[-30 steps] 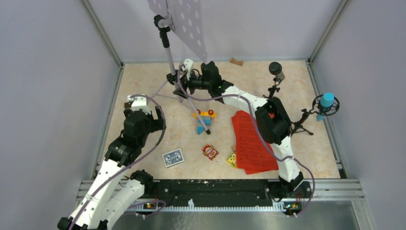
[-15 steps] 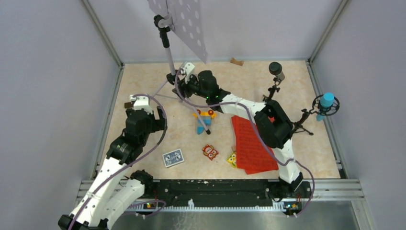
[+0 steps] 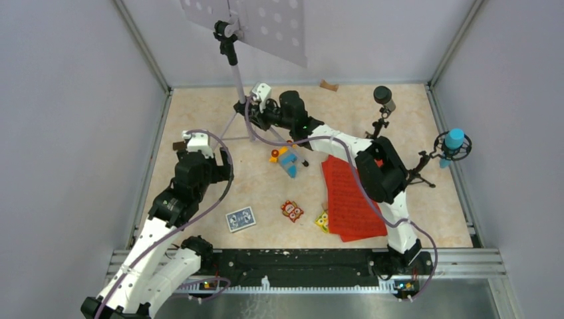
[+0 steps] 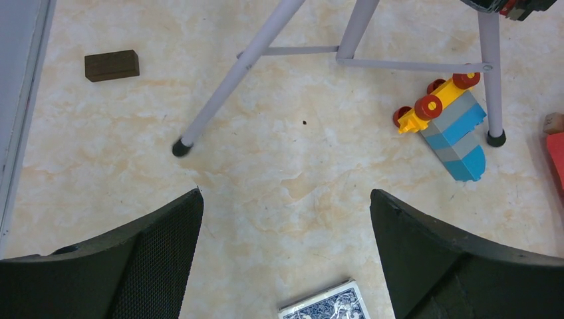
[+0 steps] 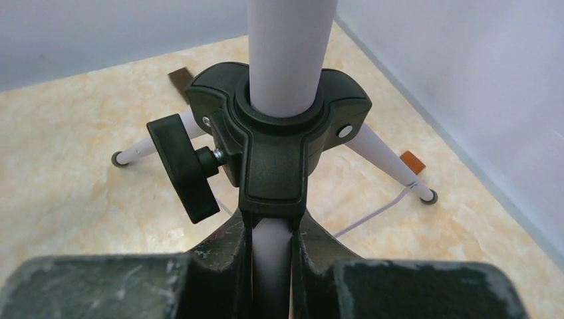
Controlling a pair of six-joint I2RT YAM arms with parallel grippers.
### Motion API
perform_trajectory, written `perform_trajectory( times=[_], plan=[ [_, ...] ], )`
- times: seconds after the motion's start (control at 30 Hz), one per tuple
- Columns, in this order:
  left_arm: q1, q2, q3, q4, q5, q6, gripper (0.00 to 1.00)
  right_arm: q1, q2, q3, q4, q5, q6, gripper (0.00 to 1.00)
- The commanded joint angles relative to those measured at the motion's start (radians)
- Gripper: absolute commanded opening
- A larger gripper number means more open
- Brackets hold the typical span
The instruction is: Pack up the instrument practice props
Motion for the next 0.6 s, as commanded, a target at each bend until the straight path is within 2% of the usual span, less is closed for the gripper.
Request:
perform_trajectory(
  times=[0.0,0.17,0.3,0.33,0.37,0.43,0.57],
  plan=[
    [0.004,-0.002,-0.011,0.05,0.01,0.011,0.99,-0.081,0.044,0.123,0.018,-0.371,-0.085,0.0],
    [0.004,0.0,-0.024,0.078,0.031,0.025,0.99,-0.134,0.119,0.243,-0.04,-0.605,-0.163,0.0],
    [0.005,0.033,-0.038,0.201,0.087,0.117,0.99,-0.161,0.176,0.32,-0.104,-0.731,-0.183,0.0],
    [0.005,0.051,-0.032,0.226,0.094,0.131,0.99,-0.165,0.178,0.326,-0.094,-0.729,-0.162,0.08],
    [0.005,0.07,-0.019,0.245,0.097,0.137,0.99,-0.169,0.171,0.319,-0.063,-0.71,-0.126,0.2],
    [0.005,0.122,0.002,0.288,0.113,0.152,0.99,-0.174,0.132,0.251,0.044,-0.657,-0.05,0.38],
    [0.006,0.239,0.038,0.383,0.146,0.169,0.99,-0.175,0.027,0.114,0.165,-0.552,0.016,0.56]
  ],
)
